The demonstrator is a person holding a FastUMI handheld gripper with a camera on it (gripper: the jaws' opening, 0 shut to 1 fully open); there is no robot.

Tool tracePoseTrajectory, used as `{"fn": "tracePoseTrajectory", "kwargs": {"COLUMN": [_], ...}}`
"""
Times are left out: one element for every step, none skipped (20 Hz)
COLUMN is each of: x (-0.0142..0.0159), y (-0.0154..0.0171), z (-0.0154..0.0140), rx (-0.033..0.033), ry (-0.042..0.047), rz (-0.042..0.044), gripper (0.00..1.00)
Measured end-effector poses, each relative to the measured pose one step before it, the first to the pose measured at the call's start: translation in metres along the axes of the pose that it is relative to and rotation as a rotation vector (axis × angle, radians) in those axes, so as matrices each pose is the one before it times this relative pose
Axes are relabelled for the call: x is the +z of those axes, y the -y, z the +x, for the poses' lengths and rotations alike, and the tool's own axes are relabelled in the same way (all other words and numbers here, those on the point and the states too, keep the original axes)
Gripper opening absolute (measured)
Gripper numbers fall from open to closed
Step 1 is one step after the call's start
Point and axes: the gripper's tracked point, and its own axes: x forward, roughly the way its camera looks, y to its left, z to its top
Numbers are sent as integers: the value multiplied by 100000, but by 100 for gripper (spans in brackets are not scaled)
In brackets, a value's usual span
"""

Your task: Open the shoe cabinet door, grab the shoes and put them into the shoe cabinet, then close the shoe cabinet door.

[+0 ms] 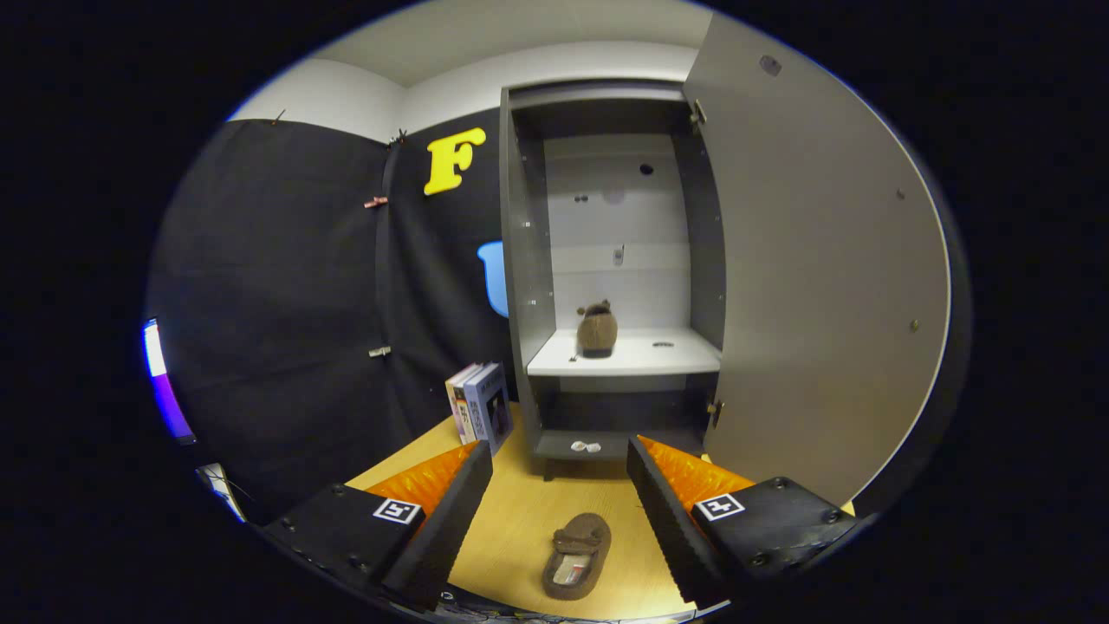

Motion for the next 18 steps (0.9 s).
{"fn": "tracePoseTrajectory", "kwargs": {"x": [-1585,-1563,-1487,-1411,-1401,-1352,-1450,-1385,-1395,-1407,-1561,-1481,-1212,-1406,-1313,-969,-848,-881], "y": [-122,-76,-232,-202,-194,-117,-120,-85,56,152,125,-35,-19,72,139,165,170,264], "z": [858,840,997,827,1023,867,841,701,936,641,780,725,726,734,705,662,661,545], "rx": [-1311,-1486,-1061,-733,-1070,-819,-1372,-747,-1172,-1478,-1420,-768,-422,-298,-466,-656,-358,-427], "ry": [-3604,-3424,-3615,-3098,-2926,-3024,-3196,-3092,-2934,-2945,-3318,-3278,-2880,-2725,-2546,-2204,-1920,-1907], "rz": [27,89,325,658,582,702,518,668,703,833,1086,1052,1248,1268,1309,1179,1175,1052], "gripper": [99,99,98,97,97,97,97,97,94,90,87,87,87,88,88,88,88,88]}}
